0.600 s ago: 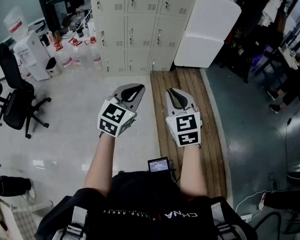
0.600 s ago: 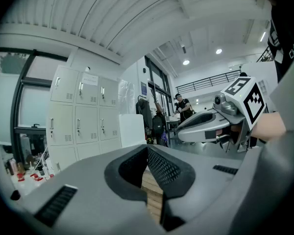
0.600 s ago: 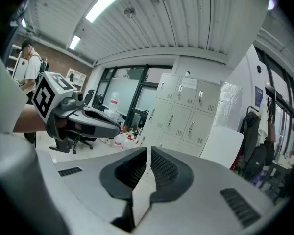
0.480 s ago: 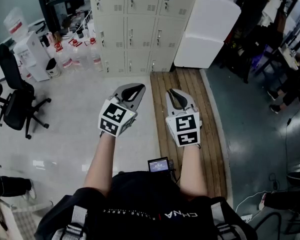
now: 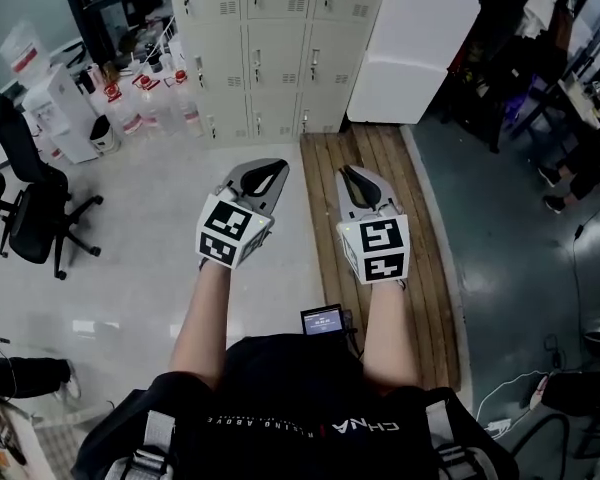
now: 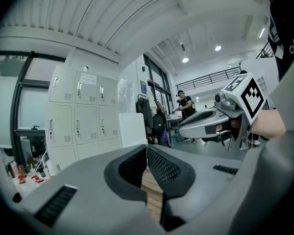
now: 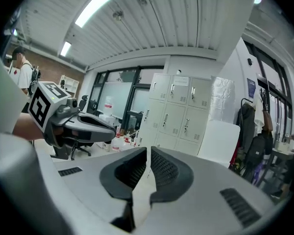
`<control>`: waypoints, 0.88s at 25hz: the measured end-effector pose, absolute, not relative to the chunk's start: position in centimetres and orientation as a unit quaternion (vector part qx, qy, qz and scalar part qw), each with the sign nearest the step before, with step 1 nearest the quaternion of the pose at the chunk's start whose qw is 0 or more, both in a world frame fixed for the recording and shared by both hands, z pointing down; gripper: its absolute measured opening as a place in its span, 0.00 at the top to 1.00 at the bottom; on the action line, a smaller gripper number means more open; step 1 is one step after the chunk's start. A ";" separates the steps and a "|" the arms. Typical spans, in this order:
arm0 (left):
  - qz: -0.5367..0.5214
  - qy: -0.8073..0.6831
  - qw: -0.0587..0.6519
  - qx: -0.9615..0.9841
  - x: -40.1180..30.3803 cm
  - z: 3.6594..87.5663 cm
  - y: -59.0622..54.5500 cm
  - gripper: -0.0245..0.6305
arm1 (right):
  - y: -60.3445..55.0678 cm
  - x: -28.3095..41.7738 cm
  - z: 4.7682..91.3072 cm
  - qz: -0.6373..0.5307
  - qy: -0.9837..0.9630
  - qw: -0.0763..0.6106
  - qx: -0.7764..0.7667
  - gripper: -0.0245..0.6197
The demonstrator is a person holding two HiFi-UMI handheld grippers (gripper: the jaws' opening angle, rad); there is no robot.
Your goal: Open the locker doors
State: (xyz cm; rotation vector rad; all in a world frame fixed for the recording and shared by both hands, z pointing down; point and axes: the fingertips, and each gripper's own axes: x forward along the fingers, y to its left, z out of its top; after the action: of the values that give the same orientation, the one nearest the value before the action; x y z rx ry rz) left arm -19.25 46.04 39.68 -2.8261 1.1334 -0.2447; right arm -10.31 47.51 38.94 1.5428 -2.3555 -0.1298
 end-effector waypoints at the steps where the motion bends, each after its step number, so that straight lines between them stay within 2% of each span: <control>1: -0.076 0.366 0.040 -0.926 -19.0 39.8 46.1 0.93 | 47.5 -10.2 39.0 -0.044 -0.825 0.157 0.540 0.88; 6: -0.062 0.342 0.021 -0.937 -17.8 40.1 46.3 0.93 | 47.2 -9.7 38.7 -0.050 -0.826 0.155 0.540 0.89; 22: -0.096 0.343 0.035 -0.934 -12.4 41.5 45.1 0.93 | 46.3 -4.1 39.8 -0.033 -0.820 0.148 0.551 0.88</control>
State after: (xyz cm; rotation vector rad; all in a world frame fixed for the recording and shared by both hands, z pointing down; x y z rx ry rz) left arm -12.43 45.06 41.51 -2.8706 1.0541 -0.2957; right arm -4.11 46.30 39.77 1.5856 -2.3594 -0.0947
